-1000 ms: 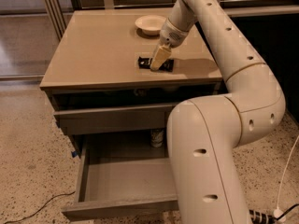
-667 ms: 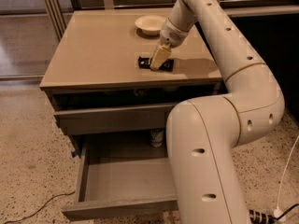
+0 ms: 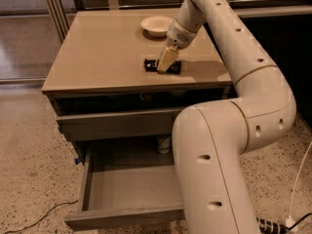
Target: Place rxbar chocolate into middle drawer
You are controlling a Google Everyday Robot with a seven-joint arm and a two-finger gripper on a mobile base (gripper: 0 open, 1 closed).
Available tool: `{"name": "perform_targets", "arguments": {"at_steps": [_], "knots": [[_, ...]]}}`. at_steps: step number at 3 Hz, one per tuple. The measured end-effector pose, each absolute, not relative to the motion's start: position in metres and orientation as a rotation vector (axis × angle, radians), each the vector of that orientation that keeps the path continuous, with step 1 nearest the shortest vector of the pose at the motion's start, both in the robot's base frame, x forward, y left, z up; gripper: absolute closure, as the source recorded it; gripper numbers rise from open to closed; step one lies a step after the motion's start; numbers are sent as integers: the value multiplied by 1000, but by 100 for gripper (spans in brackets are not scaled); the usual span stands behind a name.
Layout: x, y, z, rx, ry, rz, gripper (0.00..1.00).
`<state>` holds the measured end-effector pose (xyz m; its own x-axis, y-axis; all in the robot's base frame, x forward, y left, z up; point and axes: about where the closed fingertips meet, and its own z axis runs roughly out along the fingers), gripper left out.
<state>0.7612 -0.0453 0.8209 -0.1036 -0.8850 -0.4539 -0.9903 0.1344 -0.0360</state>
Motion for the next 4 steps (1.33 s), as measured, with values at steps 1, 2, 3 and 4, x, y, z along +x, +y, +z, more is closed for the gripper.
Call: {"name": "perform_targets", "arguments": {"at_steps": [1, 2, 3, 4], "knots": [[765, -42, 826, -1794, 2049, 376, 100], [764, -40, 840, -1789, 2038, 358, 100], [755, -44, 863, -1783, 2038, 340, 100], [741, -67, 890, -1757, 2059, 308, 100]]}}
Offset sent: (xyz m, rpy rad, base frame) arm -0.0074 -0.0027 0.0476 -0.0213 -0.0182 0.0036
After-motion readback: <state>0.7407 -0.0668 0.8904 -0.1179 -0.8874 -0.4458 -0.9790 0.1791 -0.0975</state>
